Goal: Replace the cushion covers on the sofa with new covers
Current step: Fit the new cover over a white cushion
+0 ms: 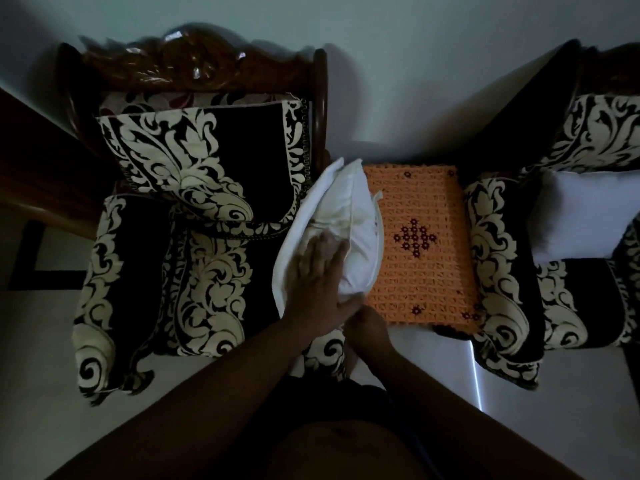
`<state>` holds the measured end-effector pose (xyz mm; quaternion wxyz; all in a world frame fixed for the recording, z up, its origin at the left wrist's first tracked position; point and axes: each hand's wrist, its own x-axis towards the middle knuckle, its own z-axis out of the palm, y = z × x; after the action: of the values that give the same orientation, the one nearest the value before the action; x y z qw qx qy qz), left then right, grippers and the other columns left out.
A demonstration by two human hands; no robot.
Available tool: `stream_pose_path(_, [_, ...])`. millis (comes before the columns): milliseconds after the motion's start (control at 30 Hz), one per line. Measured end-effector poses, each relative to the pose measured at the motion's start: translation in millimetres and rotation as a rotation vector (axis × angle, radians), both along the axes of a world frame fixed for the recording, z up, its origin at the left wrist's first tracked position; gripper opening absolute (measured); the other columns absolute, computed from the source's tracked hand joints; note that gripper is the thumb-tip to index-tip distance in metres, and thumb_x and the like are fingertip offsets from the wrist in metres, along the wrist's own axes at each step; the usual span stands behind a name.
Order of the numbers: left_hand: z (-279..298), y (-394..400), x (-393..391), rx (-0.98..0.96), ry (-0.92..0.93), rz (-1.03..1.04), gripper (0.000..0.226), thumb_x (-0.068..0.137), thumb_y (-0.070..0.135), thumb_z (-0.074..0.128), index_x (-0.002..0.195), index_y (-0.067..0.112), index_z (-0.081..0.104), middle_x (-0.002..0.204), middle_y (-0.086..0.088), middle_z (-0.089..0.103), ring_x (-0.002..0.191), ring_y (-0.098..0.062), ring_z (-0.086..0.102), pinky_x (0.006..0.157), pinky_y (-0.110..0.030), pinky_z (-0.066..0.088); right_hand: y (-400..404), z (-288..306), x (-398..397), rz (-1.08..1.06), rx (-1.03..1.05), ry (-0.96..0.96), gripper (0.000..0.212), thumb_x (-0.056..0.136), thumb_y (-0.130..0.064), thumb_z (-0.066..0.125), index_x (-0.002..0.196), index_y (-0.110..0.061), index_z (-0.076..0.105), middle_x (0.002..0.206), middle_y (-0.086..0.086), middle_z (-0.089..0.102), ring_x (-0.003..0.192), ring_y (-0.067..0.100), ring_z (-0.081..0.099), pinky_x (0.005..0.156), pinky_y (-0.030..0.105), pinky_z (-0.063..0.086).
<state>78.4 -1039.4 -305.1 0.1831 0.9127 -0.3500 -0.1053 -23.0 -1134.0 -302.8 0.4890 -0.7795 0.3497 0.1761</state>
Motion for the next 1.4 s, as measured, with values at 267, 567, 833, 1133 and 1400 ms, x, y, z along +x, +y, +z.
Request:
stream_pose_path(267, [-61, 3, -17, 0.263, -0.167, -0.161, 0.082, 0.101, 0.054, 0.035, 0.163, 0.011, 0.005, 0.169, -0.017, 0.005, 0.157, -0.035, -0.002, 0.122, -0.064, 0.006, 3, -3, -41, 0.004, 0.131, 0.067, 0.032, 0.104, -0.026, 0.050, 0.090, -0.006, 0.071, 0.074, -0.004, 0.069, 0.061, -0.005, 0.060, 0.063, 0.020, 0.046])
stream_pose_path(567, [-31, -11, -30, 0.157, -0.137, -0.166, 0.085, 0.097, 0.051, 0.047, 0.163, 0.017, 0.007, 0.171, -0.012, 0.002, 0.157, -0.031, -0.001, 0.122, -0.062, 0.013, -29, -7, -38, -0.060, 0.164, -0.050, 0.030, 0.100, -0.046, 0.043, 0.102, -0.028, 0.068, 0.094, -0.012, 0.070, 0.082, -0.011, 0.062, 0.074, 0.018, 0.046])
stream_pose_path(833, [5, -21, 2, 0.064, -0.169, -0.162, 0.100, 0.089, 0.064, 0.048, 0.163, 0.013, 0.003, 0.170, -0.015, -0.004, 0.157, -0.032, -0.005, 0.121, -0.067, 0.005, -65, 1, 29, -0.370, 0.046, -0.211, 0.048, 0.099, -0.063, 0.043, 0.108, -0.019, 0.060, 0.094, 0.000, 0.064, 0.088, 0.021, 0.066, 0.078, 0.048, 0.059])
stream_pose_path(1133, [-17, -43, 30, 0.170, -0.263, -0.203, 0.084, 0.100, 0.060, 0.033, 0.163, 0.010, 0.005, 0.170, -0.014, -0.005, 0.157, -0.033, -0.005, 0.122, -0.063, 0.010, -94, 0, 51, -0.019, -0.291, -0.153, 0.036, 0.104, -0.047, 0.045, 0.080, -0.024, 0.059, 0.072, -0.006, 0.058, 0.066, 0.013, 0.057, 0.057, 0.027, 0.035])
stream_pose_path(1400, [-65, -33, 27, 0.315, -0.110, -0.230, 0.080, 0.100, 0.054, 0.024, 0.158, 0.011, -0.010, 0.171, -0.009, -0.002, 0.156, -0.024, -0.013, 0.125, -0.054, -0.002, -69, 9, 26, 0.094, -0.551, -0.227, 0.042, 0.104, -0.039, 0.048, 0.065, -0.030, 0.037, 0.059, -0.010, 0.038, 0.054, 0.004, 0.038, 0.050, 0.029, 0.025])
